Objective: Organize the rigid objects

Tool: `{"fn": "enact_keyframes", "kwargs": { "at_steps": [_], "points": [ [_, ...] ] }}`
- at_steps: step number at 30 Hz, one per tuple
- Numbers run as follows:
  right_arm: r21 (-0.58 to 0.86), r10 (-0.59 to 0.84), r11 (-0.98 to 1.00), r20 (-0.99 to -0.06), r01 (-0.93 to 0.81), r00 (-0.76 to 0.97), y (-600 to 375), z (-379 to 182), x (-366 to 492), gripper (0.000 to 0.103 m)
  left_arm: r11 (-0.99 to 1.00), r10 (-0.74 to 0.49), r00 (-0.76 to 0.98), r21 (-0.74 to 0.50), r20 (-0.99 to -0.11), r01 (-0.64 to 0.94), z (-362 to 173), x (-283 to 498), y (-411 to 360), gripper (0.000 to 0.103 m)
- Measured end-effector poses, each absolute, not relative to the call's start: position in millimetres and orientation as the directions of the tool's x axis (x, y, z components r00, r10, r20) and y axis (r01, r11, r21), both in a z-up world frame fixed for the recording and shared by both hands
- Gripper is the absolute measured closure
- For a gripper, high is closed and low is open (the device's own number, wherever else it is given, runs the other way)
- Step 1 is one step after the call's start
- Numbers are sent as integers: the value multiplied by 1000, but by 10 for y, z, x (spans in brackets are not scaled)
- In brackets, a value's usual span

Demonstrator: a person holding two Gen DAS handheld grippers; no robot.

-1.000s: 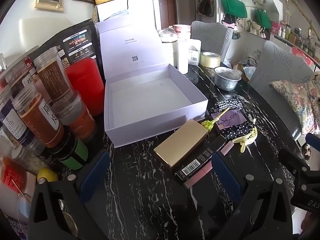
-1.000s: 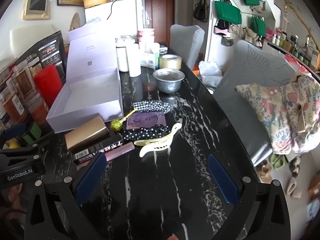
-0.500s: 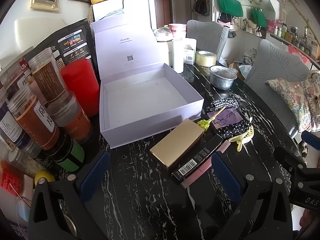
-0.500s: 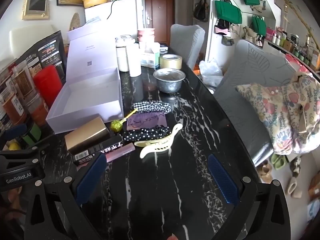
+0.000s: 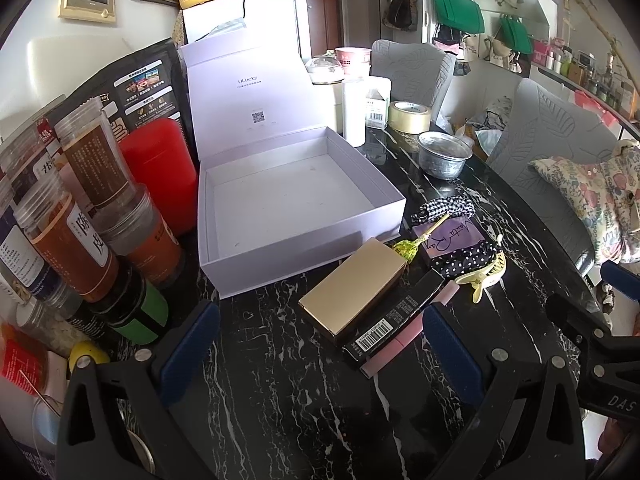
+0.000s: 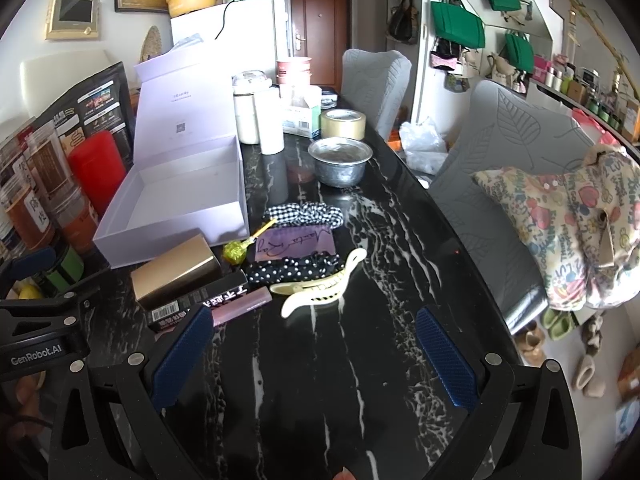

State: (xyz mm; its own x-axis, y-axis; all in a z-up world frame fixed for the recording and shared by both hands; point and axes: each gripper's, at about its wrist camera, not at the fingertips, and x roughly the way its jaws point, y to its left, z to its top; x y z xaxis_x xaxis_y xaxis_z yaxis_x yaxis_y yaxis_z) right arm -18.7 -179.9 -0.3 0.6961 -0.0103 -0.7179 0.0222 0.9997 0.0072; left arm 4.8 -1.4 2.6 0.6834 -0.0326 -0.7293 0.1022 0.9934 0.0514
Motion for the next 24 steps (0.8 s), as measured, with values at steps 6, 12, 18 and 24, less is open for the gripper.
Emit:
{"fn": "enact_keyframes", "kwargs": {
  "at_steps": [6,12,18,24],
  "points": [
    [7,-8,1000,-718,20,696,-1796,0,-185,0,993,-32,682,52,-730,103,22,42,-20,0],
    [6,-8,1000,-720,18,694,-1786,-3,-186,0,993,-34,682,51,-730,104,22,40,-21,0],
    [5,-8,1000,-722,16,692,-1784,-18,-182,0,993,-38,673,46,-738,108,-9,44,-10,0],
    [3,-6,1000,-729,12,684,-1776,-57,-165,0,992,-44,666,46,-744,116,-41,82,1,0]
  ]
}}
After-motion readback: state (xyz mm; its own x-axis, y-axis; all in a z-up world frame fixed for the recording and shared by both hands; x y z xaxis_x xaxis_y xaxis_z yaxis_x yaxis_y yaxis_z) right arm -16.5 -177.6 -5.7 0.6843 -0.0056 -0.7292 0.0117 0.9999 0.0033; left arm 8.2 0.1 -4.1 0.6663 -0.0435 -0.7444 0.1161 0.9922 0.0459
